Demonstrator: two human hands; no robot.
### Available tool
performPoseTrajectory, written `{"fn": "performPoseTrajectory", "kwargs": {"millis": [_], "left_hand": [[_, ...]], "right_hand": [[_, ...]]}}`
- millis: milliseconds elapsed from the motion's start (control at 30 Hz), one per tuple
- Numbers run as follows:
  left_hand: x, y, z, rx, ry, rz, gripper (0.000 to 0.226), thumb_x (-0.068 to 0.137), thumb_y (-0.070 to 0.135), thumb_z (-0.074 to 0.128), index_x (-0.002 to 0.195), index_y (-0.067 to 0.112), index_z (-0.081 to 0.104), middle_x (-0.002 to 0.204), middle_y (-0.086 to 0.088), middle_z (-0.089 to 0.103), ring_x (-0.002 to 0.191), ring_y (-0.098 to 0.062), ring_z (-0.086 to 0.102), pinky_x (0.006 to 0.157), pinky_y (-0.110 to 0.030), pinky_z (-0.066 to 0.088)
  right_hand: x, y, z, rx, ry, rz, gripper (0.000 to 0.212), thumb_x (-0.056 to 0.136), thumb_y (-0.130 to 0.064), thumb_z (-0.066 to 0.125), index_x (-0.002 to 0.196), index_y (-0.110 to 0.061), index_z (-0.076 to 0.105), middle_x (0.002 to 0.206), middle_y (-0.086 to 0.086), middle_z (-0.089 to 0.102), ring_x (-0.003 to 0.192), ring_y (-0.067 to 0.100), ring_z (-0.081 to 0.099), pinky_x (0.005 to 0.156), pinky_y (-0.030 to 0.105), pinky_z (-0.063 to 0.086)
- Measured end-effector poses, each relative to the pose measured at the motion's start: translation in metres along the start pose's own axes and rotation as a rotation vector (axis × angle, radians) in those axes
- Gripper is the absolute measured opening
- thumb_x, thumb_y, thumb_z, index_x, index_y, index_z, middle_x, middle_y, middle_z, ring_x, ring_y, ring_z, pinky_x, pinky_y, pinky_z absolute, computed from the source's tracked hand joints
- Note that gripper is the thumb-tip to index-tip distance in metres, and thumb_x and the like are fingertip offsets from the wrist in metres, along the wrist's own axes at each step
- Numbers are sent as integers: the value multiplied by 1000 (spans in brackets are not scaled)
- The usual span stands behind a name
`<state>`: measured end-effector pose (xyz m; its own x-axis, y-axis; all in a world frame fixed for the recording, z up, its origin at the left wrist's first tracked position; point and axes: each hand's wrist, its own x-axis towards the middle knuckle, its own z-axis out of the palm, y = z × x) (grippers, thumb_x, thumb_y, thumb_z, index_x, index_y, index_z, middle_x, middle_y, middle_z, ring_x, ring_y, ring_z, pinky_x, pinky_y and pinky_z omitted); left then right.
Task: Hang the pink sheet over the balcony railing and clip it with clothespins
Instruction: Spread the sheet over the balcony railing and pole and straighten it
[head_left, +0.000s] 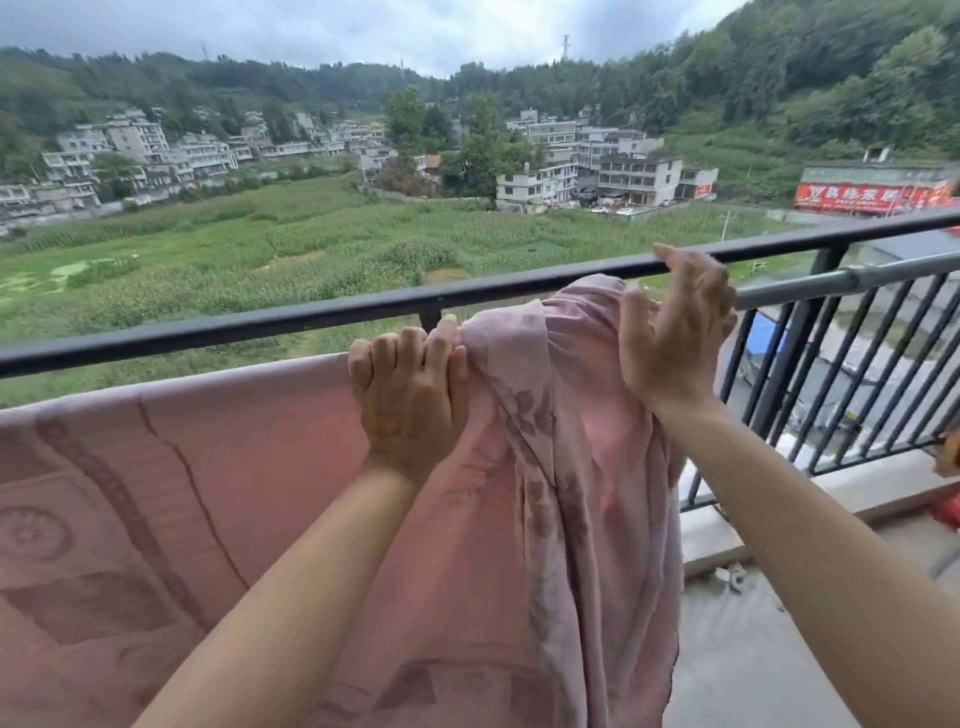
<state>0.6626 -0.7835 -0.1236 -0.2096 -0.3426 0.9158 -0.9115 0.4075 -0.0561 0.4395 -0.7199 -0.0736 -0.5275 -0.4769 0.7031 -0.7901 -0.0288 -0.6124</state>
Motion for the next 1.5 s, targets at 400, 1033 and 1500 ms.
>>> {"fn": "performPoseTrajectory", "kwargs": {"millis": [400, 1033, 1500], "left_hand": [[0, 6, 0, 82, -18, -31, 35, 100, 35, 39, 121, 20, 63, 94, -5, 59, 86, -30, 52, 87, -46, 32], [15, 58, -21, 96, -158, -422, 34, 91, 27, 36, 97, 14, 66, 96, -15, 57, 98, -36, 49, 113, -55, 18], [52, 191, -3, -32, -493, -117, 50, 99, 52, 24, 140, 29, 44, 131, 2, 58, 122, -26, 49, 113, -50, 21]], "right_hand": [[-1, 1, 14, -89, -357, -483, 33, 98, -46, 47, 119, -32, 69, 118, -11, 66, 119, 23, 53, 100, 46, 38], [56, 120, -69, 418, -94, 299, 49, 99, -56, 34, 109, -14, 59, 116, 3, 54, 102, 15, 50, 90, 33, 38], [120, 177, -130, 30, -186, 105, 51, 106, -44, 31, 93, -10, 67, 88, 11, 70, 83, 32, 61, 63, 31, 35]]}}
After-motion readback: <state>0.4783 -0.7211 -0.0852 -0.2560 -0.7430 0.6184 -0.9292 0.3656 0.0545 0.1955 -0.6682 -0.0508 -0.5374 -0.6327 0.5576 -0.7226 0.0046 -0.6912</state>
